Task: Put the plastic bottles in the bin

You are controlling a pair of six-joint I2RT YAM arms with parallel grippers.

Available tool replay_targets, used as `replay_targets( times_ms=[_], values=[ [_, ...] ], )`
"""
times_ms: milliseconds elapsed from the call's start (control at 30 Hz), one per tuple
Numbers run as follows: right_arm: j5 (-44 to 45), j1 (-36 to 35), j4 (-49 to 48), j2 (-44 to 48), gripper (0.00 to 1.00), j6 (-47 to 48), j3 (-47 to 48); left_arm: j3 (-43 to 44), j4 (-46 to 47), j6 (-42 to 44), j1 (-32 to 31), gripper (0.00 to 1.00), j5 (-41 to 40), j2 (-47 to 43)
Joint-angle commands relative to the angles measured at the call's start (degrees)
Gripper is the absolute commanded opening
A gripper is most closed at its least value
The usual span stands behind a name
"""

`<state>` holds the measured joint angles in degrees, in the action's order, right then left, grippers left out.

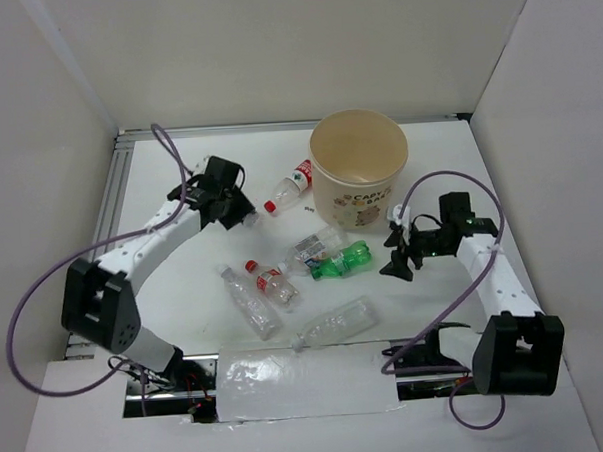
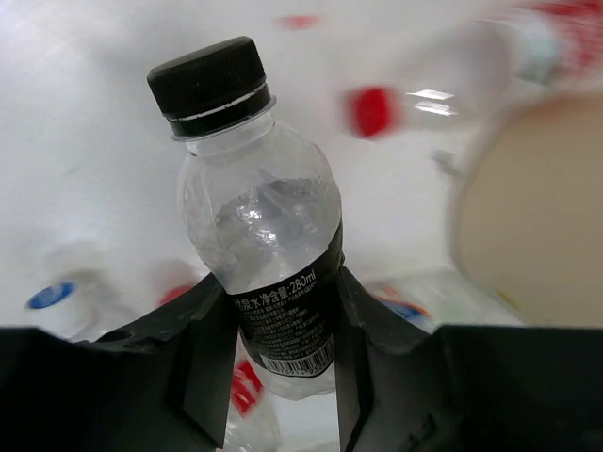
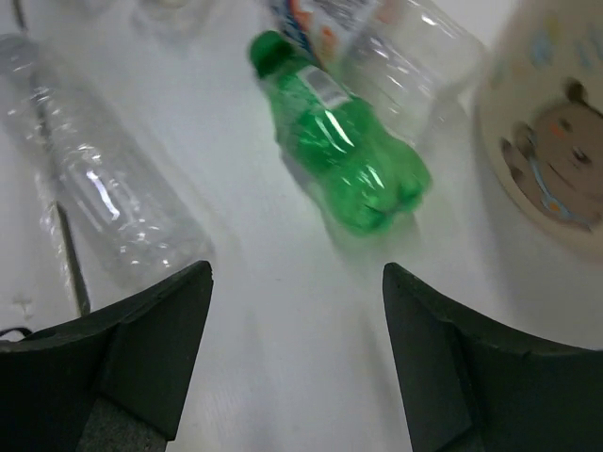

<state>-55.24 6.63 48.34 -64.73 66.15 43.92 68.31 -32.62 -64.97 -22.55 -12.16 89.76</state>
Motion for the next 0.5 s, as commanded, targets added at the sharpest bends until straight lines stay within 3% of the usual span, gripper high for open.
replay_targets(
  times_ms=[0, 100, 233, 300, 400, 467],
  values=[
    [-4.79, -5.91, 11.43, 4.42, 0.79, 15.76, 2.66, 8.23, 10.77, 13.7, -5.56, 0.08, -0.68, -9.41],
    [-3.39, -12.68, 8.8, 8.82, 0.79, 13.93, 2.05, 11.83, 19.15, 19.87, -7.95, 0.08, 6.96, -10.13],
    [0.39, -21.47, -1.98, 12.34, 0.83, 2.0, 0.12, 20.43, 28.03, 22.6, -12.42, 0.1, 11.98, -2.68],
    [4.24, -27.07, -5.26, 12.35, 0.83, -1.45, -0.94, 28.22, 28.58, 23.13, -14.18, 0.13, 11.99, 1.98],
    [6.19, -29.49, -9.04, 12.35, 0.83, -4.97, -2.44, 40.78, 26.04, 24.8, -17.17, 0.13, 8.92, 12.35],
    [8.65, -30.8, -10.89, 12.35, 0.83, -6.72, -2.44, 47.32, 22.97, 26.12, -18.49, 0.26, 6.03, 19.97]
  ],
)
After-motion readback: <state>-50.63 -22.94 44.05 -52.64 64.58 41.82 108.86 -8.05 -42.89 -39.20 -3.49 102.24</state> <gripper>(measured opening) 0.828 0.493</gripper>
